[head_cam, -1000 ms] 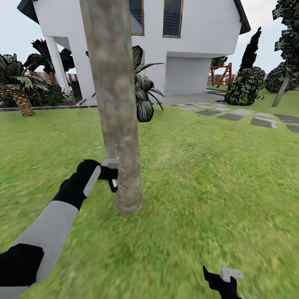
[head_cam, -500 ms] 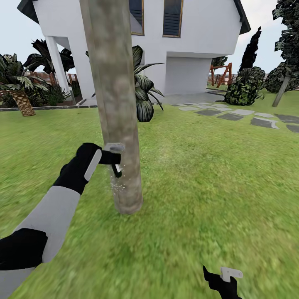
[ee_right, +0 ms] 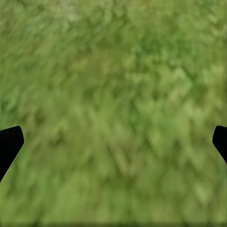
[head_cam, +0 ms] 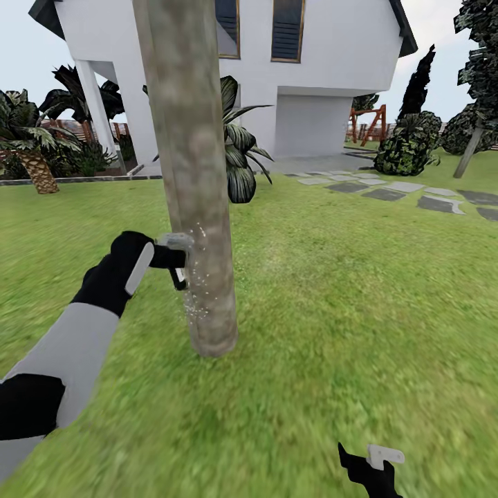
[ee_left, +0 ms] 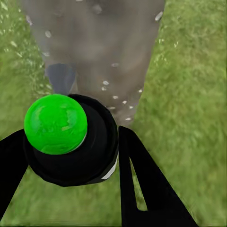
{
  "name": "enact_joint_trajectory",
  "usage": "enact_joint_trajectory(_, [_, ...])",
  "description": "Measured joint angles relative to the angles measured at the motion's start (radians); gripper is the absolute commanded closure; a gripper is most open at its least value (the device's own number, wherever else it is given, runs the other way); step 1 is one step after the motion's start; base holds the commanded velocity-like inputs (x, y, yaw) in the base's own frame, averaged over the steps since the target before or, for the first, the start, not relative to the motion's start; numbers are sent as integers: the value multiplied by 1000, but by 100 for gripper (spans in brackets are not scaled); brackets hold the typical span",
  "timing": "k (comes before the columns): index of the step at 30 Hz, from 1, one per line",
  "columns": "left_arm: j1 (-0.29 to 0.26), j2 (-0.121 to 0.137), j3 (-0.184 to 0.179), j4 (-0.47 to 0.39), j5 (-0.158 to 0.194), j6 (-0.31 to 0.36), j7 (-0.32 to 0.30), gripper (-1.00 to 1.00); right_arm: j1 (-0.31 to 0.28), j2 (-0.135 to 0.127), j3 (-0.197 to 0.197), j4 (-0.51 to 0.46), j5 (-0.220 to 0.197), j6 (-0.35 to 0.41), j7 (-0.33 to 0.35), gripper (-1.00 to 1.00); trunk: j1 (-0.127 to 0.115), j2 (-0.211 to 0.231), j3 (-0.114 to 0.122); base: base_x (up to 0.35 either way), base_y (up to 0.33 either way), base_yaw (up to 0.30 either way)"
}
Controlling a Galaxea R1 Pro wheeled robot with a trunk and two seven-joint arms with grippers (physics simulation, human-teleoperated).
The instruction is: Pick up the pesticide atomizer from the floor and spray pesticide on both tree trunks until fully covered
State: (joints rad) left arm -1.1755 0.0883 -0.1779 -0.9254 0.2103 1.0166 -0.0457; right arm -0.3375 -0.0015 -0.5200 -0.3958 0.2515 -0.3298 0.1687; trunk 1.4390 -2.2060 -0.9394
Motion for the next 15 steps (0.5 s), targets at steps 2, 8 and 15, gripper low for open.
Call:
enact_joint_trajectory(2, [3, 12, -3, 0, 10, 0, 0, 100, 0, 0, 0, 0, 0, 0, 0, -100, 0, 0, 0, 0, 0, 0])
enact_joint_trajectory(8, [70, 10, -9, 13, 7, -17, 0, 100, 0, 0, 0, 0, 0, 0, 0, -100, 0, 0, 0, 0, 0, 0])
enact_joint_trajectory(15, [203, 8, -8, 216, -7, -294, 11, 100, 0, 0, 0, 0, -1, 0, 0, -100, 0, 0, 0, 0, 0, 0])
